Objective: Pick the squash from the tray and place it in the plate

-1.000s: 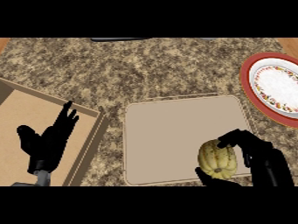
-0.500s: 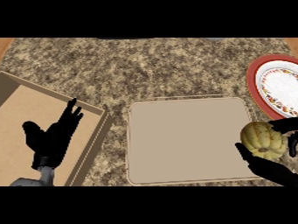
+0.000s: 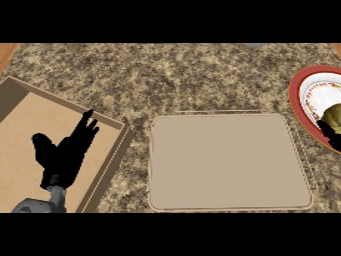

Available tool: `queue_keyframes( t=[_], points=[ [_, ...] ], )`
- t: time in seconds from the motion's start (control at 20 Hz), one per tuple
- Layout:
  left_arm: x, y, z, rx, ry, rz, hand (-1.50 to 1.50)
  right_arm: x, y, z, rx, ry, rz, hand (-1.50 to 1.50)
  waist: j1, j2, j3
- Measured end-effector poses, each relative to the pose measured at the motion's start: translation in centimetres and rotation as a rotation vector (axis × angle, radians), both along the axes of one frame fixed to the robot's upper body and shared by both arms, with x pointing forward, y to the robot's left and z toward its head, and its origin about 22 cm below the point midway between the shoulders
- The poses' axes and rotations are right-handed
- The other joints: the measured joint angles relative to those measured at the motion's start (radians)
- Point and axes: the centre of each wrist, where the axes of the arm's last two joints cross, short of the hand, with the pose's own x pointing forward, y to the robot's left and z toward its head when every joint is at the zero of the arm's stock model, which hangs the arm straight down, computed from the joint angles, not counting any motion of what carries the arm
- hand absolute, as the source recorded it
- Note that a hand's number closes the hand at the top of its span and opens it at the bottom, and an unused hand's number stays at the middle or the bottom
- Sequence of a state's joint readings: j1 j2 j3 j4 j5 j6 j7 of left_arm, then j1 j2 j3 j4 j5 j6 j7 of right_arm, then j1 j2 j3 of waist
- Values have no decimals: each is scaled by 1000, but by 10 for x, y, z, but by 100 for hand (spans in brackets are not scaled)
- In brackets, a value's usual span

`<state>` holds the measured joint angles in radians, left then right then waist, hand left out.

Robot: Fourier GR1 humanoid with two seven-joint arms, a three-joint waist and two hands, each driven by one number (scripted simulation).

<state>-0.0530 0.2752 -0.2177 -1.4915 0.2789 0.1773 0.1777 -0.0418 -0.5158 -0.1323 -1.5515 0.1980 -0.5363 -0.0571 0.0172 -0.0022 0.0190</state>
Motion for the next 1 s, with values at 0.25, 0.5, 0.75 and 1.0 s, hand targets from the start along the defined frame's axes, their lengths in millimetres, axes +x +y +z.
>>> queue_keyframes(
  t=[0.25, 0.5, 0.75, 1.0],
  points=[
    [2, -3, 1, -2, 1, -19, 0, 28, -46, -3, 5, -19, -30, 150, 13, 3, 0],
    [5, -6, 2, 0, -6, -27, 0, 50, -79, -10, 4, -25, -53, 150, 28, 8, 0],
    [9, -11, 6, 1, -14, -48, 0, 55, -106, -16, -20, 168, -87, -150, 49, 17, -2],
    [12, -15, 7, 0, -17, -63, 0, 62, -114, -23, -14, 328, -21, -150, 65, 23, -1]
  ],
)
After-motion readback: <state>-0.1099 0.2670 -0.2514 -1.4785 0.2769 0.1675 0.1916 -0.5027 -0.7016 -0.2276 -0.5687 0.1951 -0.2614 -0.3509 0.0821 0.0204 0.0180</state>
